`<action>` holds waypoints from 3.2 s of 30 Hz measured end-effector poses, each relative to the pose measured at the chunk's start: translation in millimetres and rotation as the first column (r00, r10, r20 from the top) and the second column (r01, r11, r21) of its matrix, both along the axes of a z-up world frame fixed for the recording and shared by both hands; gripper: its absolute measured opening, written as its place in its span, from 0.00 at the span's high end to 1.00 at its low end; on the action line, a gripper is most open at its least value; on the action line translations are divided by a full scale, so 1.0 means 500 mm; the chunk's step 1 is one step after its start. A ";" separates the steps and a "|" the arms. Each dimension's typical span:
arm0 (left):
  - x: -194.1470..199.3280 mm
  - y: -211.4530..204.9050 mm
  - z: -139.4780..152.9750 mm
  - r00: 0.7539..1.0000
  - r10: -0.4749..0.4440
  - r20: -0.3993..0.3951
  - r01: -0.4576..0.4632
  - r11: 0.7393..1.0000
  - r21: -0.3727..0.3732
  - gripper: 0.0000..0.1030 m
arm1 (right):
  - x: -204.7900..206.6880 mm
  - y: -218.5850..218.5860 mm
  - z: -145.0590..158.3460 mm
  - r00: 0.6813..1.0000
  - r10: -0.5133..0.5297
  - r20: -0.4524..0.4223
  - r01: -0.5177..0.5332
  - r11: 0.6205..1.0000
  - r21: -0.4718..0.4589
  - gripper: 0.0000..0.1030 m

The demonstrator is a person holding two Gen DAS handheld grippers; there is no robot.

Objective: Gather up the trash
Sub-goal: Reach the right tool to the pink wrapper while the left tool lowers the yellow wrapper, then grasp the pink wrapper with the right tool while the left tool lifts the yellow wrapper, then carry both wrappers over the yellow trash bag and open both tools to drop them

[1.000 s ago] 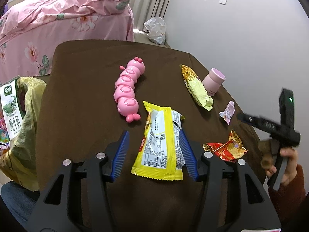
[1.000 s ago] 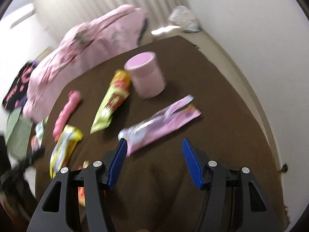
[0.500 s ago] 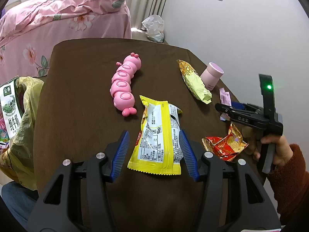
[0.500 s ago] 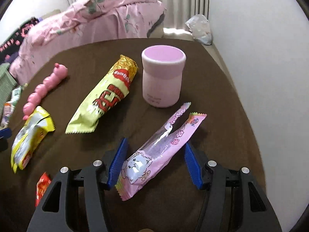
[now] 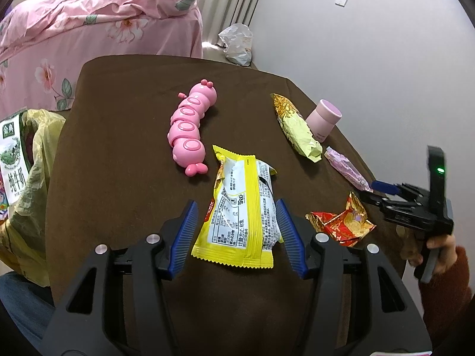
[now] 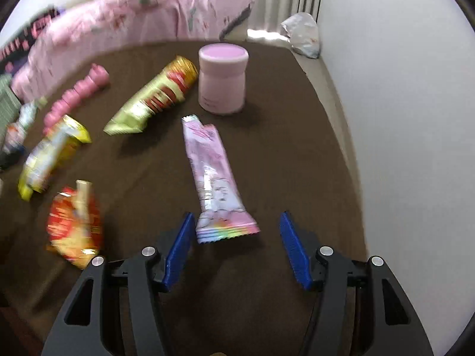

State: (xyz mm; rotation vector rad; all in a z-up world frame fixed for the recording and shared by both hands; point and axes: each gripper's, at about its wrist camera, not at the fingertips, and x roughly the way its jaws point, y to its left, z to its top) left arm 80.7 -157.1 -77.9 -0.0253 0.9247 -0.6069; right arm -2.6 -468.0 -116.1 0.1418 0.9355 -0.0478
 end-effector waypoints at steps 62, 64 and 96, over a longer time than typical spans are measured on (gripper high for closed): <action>-0.012 -0.031 -0.035 1.000 -0.015 -0.009 0.016 0.991 0.134 0.57 | -0.030 0.095 0.048 0.983 0.026 0.181 -0.030 0.999 0.019 0.78; -0.011 -0.022 -0.031 1.000 -0.013 -0.017 0.015 0.995 0.101 0.61 | -0.031 0.099 0.057 0.982 0.029 0.188 -0.035 0.999 0.027 0.78; 0.034 0.521 0.070 0.721 0.660 0.211 -0.669 0.742 -0.041 0.76 | 0.225 0.619 0.220 0.780 0.589 0.211 -0.593 0.803 -0.049 0.79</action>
